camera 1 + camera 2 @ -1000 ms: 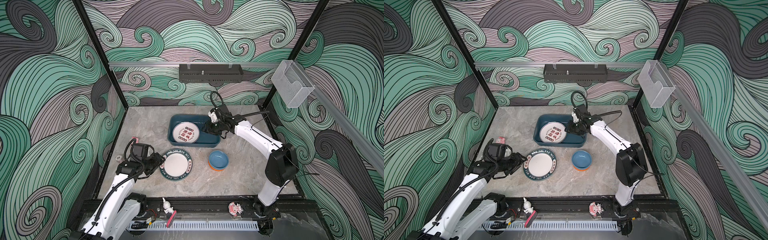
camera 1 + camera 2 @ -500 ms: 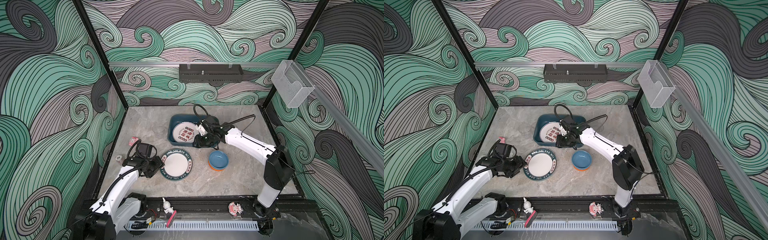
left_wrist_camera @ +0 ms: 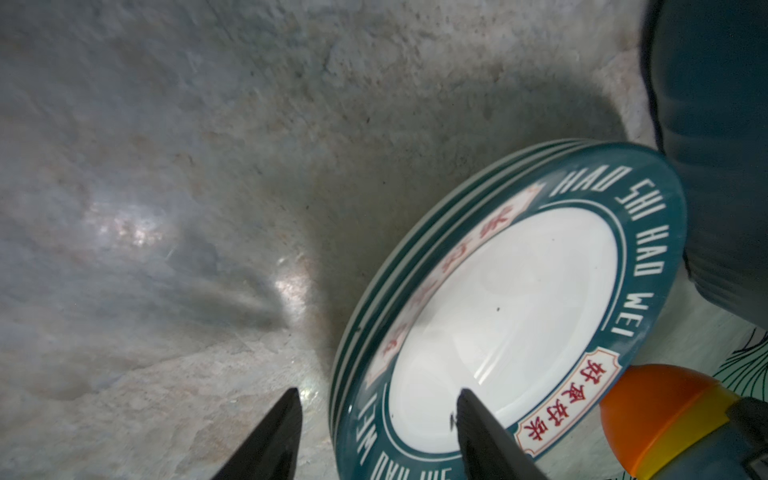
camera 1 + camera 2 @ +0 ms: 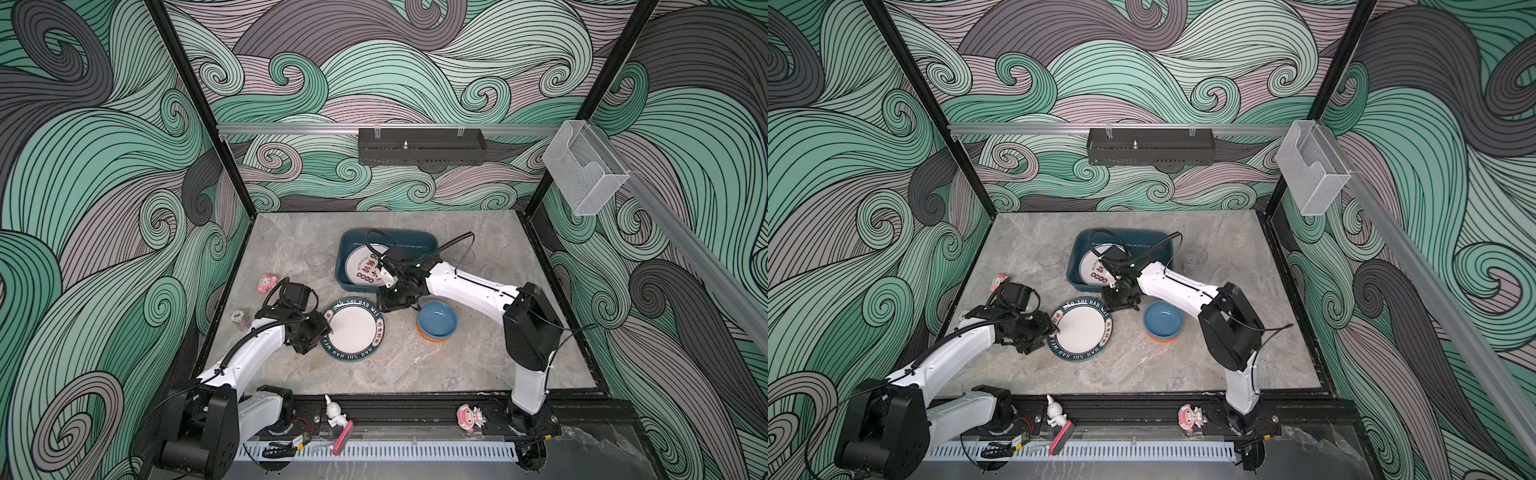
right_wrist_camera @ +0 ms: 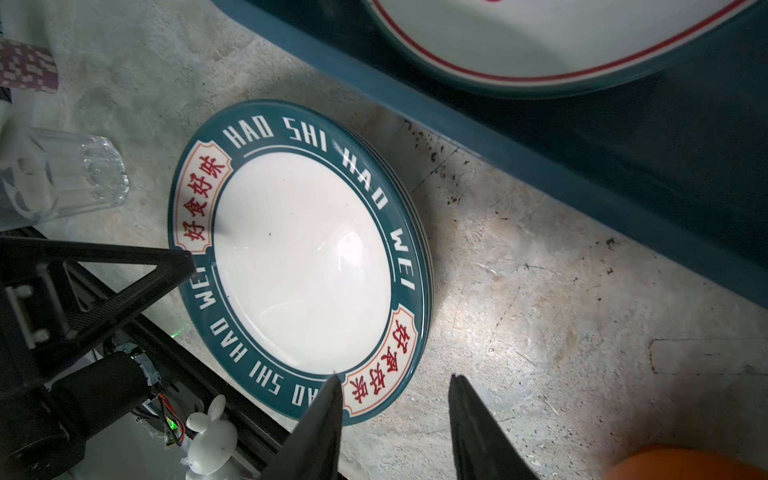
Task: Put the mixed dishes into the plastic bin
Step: 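Withdraw the right gripper from the bin and reach toward the teal-rimmed plates, then pinch the top teal-rimmed plate rim with the right gripper and tilt it up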
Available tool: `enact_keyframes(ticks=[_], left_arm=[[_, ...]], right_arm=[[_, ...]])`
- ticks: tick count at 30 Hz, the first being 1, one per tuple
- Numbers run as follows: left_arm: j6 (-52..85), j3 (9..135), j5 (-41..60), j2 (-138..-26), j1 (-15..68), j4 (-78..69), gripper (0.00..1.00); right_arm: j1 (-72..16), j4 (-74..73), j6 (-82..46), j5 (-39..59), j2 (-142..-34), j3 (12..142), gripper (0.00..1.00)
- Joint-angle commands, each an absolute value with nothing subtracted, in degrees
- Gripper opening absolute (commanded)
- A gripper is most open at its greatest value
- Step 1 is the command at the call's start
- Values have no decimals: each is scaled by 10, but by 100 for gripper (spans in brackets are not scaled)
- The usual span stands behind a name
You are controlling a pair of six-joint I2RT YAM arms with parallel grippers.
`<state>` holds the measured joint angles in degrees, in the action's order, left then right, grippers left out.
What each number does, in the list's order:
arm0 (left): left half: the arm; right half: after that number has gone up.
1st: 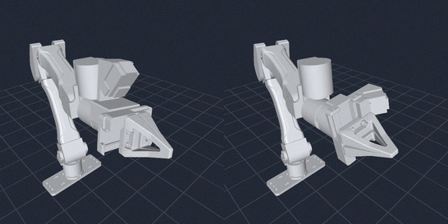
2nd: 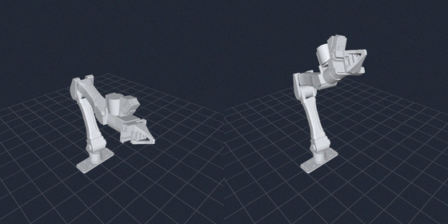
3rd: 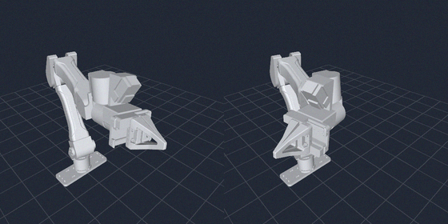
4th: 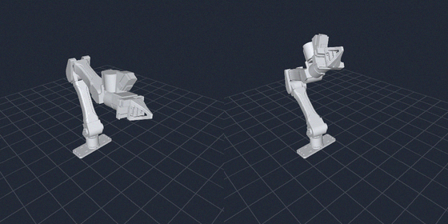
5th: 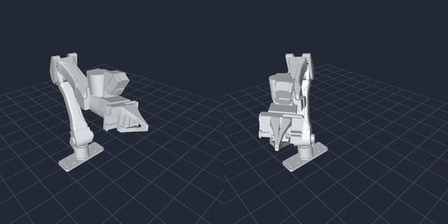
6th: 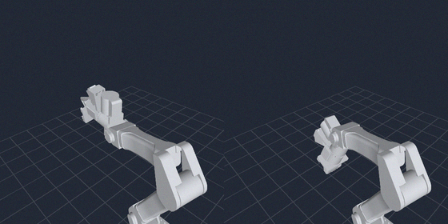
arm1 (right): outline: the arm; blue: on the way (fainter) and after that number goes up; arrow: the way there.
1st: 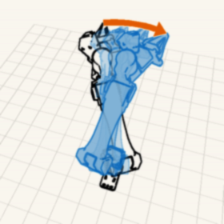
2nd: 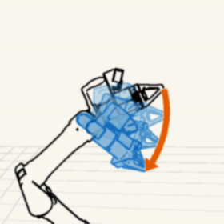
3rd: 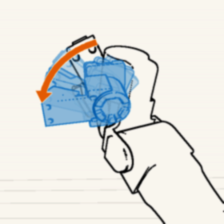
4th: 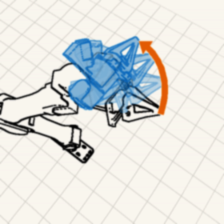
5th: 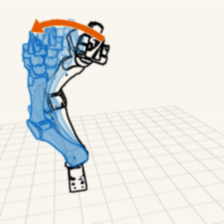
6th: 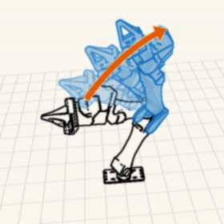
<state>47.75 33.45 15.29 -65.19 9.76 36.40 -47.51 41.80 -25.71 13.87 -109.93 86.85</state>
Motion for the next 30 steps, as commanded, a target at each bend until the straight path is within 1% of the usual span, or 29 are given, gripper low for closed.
enact_keyframes(ticks=[1, 13, 23, 30], left_arm=[[471, 326, 161, -663, 94, 349, 61], [477, 309, 176, -658, 93, 335, 54], [477, 306, 183, -658, 93, 331, 49], [476, 307, 185, -658, 94, 331, 47]], right_arm=[[-484, 443, -250, 121, -1126, 894, 44], [-504, 458, -248, 106, -1181, 939, 44], [-509, 470, -249, 81, -1203, 957, 46], [-511, 470, -245, 86, -1211, 963, 46]])
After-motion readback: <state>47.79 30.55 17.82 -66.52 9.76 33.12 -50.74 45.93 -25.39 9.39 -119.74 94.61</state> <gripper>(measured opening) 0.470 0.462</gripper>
